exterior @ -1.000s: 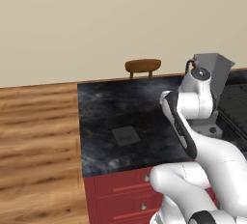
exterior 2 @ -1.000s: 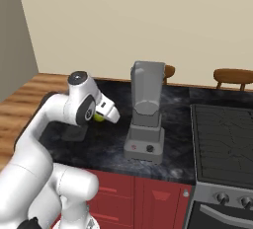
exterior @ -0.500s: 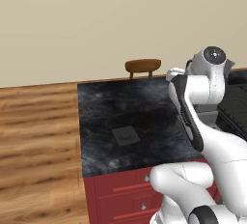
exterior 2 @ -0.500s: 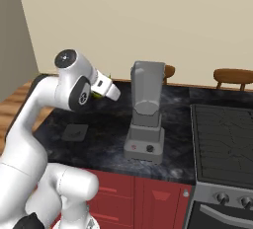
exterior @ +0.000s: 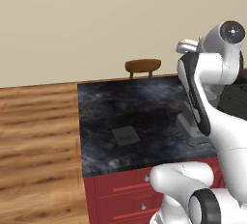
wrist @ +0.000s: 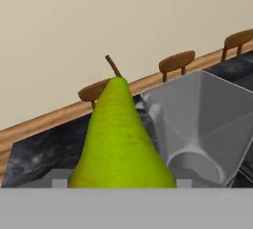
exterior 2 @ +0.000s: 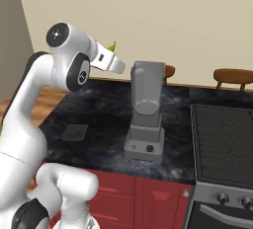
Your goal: Open the blender lid, put the pear in the blender, close the lid, and start the blender.
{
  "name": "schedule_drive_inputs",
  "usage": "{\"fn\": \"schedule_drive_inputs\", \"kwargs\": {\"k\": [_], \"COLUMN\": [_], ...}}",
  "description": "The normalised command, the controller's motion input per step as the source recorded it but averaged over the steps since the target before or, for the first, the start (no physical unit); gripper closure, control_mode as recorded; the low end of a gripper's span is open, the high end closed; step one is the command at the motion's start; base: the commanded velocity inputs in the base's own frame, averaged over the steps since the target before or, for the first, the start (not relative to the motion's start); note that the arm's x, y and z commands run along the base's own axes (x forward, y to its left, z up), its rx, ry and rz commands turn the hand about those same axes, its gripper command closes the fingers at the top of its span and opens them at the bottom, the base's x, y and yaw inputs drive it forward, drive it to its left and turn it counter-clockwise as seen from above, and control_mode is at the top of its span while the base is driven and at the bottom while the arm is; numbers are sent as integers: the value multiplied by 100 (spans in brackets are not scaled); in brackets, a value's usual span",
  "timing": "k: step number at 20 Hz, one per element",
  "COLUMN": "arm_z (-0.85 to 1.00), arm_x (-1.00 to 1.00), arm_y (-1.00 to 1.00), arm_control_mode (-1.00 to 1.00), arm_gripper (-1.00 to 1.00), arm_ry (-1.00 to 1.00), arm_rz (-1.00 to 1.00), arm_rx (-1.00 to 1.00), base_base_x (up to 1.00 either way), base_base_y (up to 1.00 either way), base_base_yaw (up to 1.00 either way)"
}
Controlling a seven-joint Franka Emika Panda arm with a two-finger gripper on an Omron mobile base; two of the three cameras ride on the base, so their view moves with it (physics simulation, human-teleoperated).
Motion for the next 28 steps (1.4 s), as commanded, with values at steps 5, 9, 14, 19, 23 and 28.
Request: {"fn": "schedule_drive_inputs", "kwargs": {"k": [5,9,14,19,23,28], "arm_z": [55,16,-8,-29,-48,-53], "arm_x": [0,2,22,34,29,19], "arm_y": [-54,-63,-60,-43,-10,-2], "arm_control_mode": [-100,-100,-100,-100,-100,-100], "arm_gripper": [100,100,100,100,100,100], "arm_ry": [-11,-1,8,17,19,18], "arm_rz": [-3,0,0,5,7,8], "arm_rx": [0,0,2,1,0,0], "base_base_x": [0,0,0,0,0,0], "base_base_y": [0,0,0,0,0,0], "base_base_yaw": [0,0,0,0,0,0]}}
